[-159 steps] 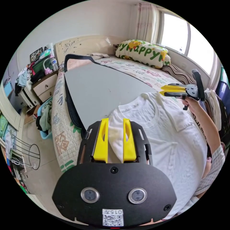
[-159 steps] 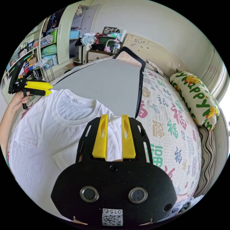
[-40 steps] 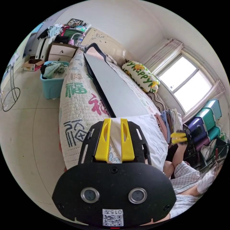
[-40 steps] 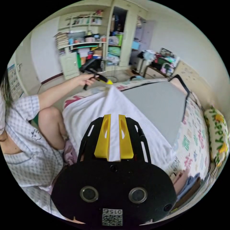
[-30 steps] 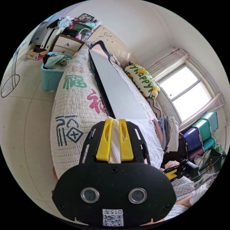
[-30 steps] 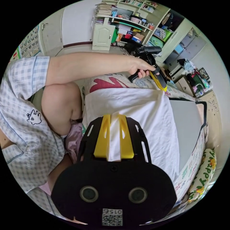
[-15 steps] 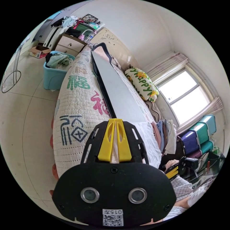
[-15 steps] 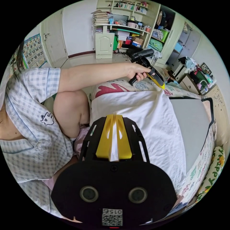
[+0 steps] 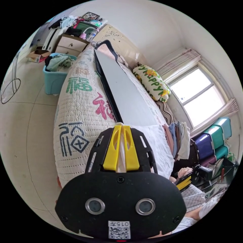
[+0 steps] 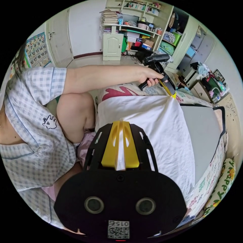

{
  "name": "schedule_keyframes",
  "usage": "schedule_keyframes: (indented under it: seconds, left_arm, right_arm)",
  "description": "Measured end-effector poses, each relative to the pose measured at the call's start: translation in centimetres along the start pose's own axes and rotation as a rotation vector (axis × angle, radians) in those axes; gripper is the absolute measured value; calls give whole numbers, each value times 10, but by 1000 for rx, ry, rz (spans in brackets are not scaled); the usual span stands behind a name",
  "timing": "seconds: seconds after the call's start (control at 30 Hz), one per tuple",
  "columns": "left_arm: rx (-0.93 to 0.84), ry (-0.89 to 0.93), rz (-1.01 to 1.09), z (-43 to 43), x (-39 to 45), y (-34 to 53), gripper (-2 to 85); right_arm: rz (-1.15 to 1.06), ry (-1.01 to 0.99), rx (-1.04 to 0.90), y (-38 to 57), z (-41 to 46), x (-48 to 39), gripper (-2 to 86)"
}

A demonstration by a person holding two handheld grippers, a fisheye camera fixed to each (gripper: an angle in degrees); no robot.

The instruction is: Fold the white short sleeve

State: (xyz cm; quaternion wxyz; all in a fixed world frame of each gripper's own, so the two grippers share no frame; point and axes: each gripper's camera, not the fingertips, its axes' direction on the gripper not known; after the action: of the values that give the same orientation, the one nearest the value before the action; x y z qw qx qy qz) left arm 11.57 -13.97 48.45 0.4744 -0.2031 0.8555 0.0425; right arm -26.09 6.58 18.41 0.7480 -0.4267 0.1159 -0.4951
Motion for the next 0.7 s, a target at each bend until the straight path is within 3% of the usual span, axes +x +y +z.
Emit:
schedule_keyframes:
  seconds: [0.7]
  left_arm:
    - [-84,-62,32,17,40,-12,9]
  right_arm:
    - [-10,76,-74,54,-10,-33,23]
